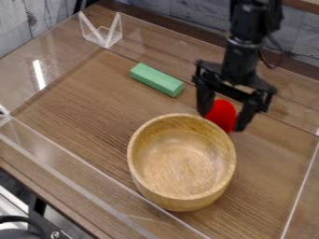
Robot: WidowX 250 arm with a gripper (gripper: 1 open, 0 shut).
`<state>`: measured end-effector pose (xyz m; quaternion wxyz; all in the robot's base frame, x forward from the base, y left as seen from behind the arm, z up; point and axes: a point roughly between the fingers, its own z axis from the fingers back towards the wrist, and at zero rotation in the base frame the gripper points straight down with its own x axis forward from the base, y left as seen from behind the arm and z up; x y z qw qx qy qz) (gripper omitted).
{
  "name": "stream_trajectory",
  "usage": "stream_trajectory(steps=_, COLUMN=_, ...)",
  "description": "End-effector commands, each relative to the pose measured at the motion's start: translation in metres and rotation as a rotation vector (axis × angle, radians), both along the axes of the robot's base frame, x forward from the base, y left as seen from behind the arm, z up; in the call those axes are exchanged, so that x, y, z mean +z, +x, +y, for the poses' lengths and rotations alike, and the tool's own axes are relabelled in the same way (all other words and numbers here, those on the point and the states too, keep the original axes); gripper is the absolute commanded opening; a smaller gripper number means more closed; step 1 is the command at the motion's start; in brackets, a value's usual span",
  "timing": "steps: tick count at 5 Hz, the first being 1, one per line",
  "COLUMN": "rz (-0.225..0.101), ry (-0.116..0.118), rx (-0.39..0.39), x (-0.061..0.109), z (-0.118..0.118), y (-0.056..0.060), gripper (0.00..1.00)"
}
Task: Move the red fruit to the left side of the table
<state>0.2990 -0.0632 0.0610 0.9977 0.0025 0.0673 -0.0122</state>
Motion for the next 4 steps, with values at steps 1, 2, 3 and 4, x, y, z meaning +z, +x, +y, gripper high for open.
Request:
stream_trajectory(steps=1, rz=-0.064, ry=-0.002, rx=-0.007, x=0.009, z=-0.007, y=0.015, gripper=1.0)
stream_trajectory(steps=2, rz=-0.056, ry=-0.001, rx=-0.006, x=0.001, z=-0.008, y=0.02, gripper=1.0)
stream_trajectory(steps=3, rz=-0.048, ry=0.002, rx=-0.002, x=-0.006, z=-0.006, y=0.024, gripper=1.0)
stream_trajectory(steps=4, rz=-0.042, ry=0.003, rx=0.002, x=-0.012, z=-0.003, y=0.028, gripper=1.0)
